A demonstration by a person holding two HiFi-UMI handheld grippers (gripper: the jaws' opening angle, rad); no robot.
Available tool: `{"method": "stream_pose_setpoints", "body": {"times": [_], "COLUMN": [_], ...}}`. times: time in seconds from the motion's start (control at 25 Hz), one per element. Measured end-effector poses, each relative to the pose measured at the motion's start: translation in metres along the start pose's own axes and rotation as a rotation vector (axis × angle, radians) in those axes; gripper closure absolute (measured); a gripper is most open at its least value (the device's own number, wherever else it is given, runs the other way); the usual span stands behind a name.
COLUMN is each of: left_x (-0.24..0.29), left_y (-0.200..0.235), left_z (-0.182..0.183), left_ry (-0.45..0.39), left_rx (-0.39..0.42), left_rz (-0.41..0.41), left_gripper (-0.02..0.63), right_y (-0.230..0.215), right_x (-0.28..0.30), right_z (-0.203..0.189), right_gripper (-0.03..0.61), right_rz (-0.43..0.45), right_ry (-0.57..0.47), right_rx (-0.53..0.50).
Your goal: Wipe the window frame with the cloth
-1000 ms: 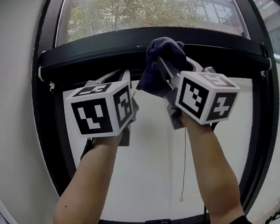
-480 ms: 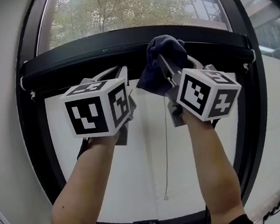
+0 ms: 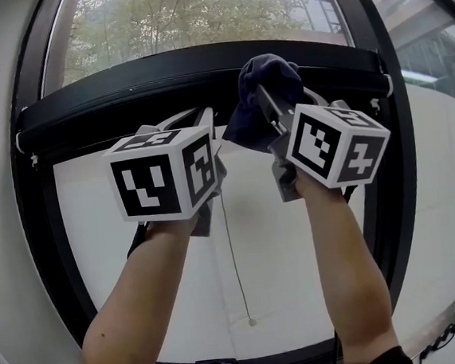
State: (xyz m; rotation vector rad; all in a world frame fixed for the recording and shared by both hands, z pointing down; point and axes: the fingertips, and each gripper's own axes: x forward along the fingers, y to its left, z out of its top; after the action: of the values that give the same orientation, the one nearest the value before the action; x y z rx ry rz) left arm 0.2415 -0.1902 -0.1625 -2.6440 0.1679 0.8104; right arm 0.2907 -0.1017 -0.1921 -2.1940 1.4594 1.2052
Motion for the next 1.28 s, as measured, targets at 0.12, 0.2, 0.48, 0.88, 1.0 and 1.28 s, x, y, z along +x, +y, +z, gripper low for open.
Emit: {"method": "stream_pose_setpoints", "body": {"times": [0.12,0.2,0.48,0.88,1.0,1.28], "left_x": [0.006,0.01,0.032,0.059,0.064,0.074], "left_y": [0.004,0.01,-0.034,-0.104,-0.116,-0.141], "left_z": [-0.005,-0.006,-0.01,-0.015,-0.018,-0.02], "left_ry": [0.004,0.004,-0.001,-0.013,-0.014,-0.019], "left_rx": [-0.017,-0.022,-0.031,-0.074,-0.092,-0.12], "left_rz": [-0.006,-0.004,-0.028,-0.089,-0.098,-0.127], "left_gripper": [0.621,0.62,0.62,0.62,0.621,0.62], "right_y": [-0.006,-0.008,-0.053,-0.115,-0.124,-0.154], "right_x": [0.003,0.007,-0.017,-0.056,-0.063,-0.082], "right_z": [-0.004,-0.005,0.006,0.019,0.023,0.034], "right_gripper": [0.476,0.476,0.476,0.476,0.476,0.476], "right_rz": [-0.013,-0.022,-0.053,-0.078,-0.087,-0.124], "right_ry": [0.006,0.007,0.016,0.028,0.038,0.033], "right_rx": [-0.009,-0.012,-0.049,-0.078,-0.1,-0.118]}}
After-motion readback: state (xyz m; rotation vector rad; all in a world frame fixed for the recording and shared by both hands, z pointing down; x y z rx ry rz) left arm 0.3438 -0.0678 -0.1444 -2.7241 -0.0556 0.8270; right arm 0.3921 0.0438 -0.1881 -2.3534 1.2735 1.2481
